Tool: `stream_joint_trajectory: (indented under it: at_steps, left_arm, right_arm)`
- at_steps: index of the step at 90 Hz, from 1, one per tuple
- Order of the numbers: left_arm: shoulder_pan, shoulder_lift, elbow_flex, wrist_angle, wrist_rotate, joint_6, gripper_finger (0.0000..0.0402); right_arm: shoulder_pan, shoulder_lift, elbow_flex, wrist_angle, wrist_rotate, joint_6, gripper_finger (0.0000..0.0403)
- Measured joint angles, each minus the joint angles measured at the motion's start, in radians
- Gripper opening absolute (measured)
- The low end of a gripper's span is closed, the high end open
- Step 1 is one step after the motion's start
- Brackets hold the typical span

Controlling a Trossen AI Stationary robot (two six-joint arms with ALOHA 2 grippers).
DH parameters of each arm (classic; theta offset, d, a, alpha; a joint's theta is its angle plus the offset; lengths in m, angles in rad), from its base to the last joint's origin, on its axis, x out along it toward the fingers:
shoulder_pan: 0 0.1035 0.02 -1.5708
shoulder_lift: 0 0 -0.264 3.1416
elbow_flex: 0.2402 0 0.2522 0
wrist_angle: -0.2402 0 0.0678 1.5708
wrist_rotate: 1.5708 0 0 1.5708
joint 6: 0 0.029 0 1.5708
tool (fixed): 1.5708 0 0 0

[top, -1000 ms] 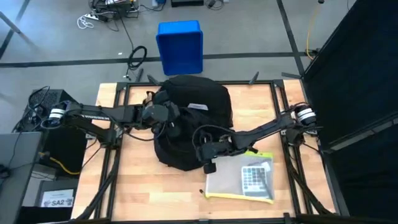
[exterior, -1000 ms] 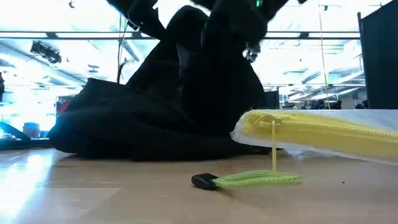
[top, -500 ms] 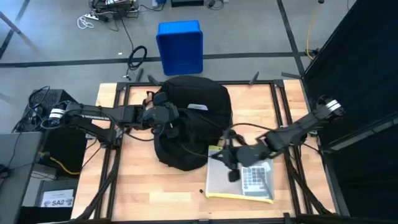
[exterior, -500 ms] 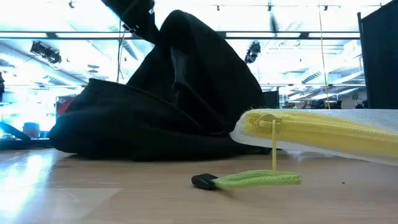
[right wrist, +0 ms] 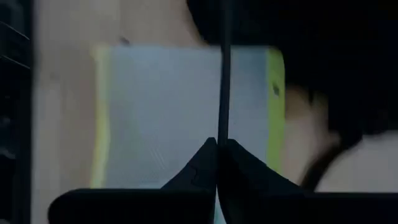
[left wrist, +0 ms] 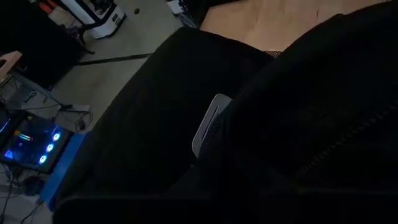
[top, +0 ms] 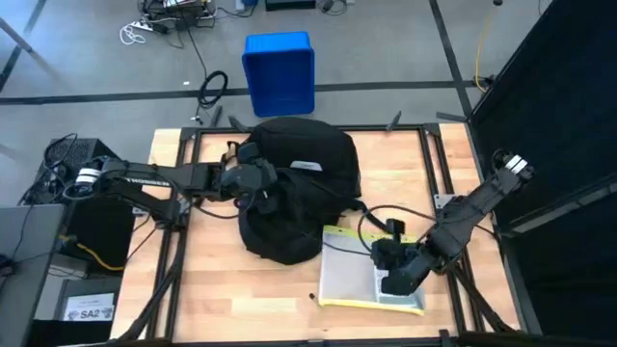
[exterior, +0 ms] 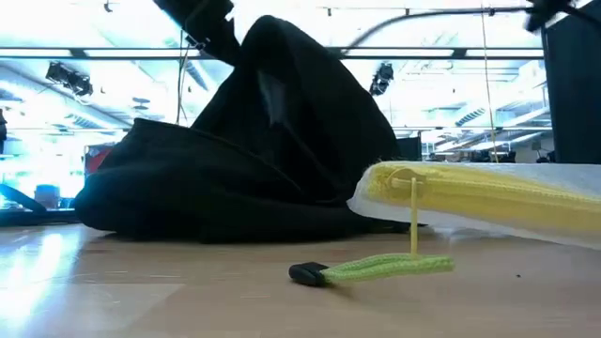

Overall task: Unpack backpack
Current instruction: Remove the usb cable from the backpack

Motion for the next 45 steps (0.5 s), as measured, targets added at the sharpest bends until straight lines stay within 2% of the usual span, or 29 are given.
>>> stream_joint_trajectory:
  at_steps: [8, 13, 19, 34, 45]
  left_arm:
    - [0.000, 0.000, 0.000, 0.010, 0.000, 0.001, 0.0000]
    - [0.000, 0.000, 0.000, 0.019, 0.000, 0.002, 0.0000]
    - [0.000, 0.000, 0.000, 0.024, 0.000, 0.002, 0.0000]
    - [0.000, 0.000, 0.000, 0.037, 0.000, 0.002, 0.0000]
    - [0.000, 0.000, 0.000, 0.040, 0.000, 0.000, 0.0000]
  right_arm:
    - [0.038, 0.009, 0.000, -0.025, 0.000, 0.087, 0.0000]
    - [0.066, 0.009, 0.000, -0.015, 0.035, 0.116, 0.0000]
    - [0.110, 0.004, 0.000, -0.008, 0.130, 0.124, 0.0000]
    - [0.215, -0.040, 0.014, -0.003, 0.455, 0.120, 0.0000]
    - [0.267, -0.075, 0.017, -0.002, 0.547, 0.115, 0.0000]
